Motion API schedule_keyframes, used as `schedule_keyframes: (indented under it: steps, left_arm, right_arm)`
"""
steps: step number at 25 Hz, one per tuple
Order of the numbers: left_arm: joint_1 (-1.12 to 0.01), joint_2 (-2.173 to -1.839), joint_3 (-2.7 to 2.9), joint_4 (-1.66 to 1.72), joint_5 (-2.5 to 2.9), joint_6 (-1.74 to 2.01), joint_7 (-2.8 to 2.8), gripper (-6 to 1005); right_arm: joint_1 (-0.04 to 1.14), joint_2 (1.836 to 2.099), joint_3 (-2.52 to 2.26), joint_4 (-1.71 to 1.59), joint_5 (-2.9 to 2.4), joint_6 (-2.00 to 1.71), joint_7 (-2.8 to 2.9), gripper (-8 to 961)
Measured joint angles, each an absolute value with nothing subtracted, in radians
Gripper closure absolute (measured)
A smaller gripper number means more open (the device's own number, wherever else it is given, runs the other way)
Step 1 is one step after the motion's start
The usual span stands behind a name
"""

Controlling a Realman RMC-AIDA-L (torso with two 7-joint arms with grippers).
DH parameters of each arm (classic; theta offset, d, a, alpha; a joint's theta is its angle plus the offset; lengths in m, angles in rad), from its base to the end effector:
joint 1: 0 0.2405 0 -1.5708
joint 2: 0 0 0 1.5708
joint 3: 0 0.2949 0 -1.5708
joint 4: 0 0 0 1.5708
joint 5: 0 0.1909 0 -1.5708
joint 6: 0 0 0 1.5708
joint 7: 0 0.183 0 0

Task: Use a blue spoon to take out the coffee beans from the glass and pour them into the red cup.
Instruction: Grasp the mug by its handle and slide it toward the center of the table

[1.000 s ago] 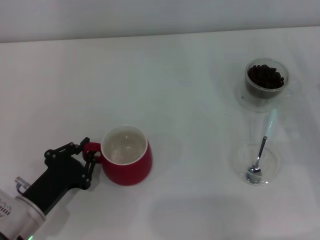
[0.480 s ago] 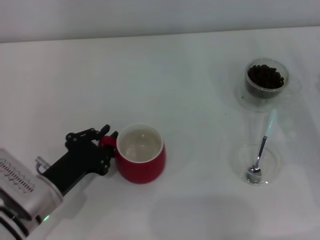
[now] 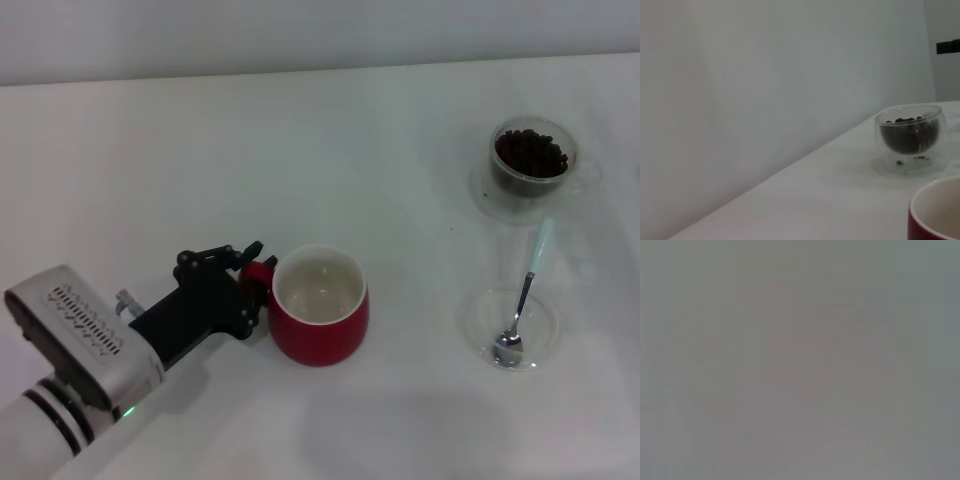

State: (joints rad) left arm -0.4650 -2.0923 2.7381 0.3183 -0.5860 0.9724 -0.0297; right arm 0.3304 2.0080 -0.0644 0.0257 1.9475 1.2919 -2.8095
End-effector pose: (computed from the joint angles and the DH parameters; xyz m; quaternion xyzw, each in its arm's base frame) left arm -0.2706 0.3148 -0.1662 -0.9102 -0.0663 -0.2159 0.3473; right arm 0.4258 0.3226 0.0562 -0.5859 0.2940 0.2955 0.6950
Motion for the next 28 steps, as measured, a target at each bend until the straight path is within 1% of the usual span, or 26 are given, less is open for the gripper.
schedule_keyframes:
  steps: [28]
  left_arm:
    - [-0.608, -2.096, 2.738, 0.397, -0.554, 0.818, -0.040, 815]
  right_arm:
    - [0.327, 2.008, -0.063, 0.027, 1.950, 1.330, -2.809, 82]
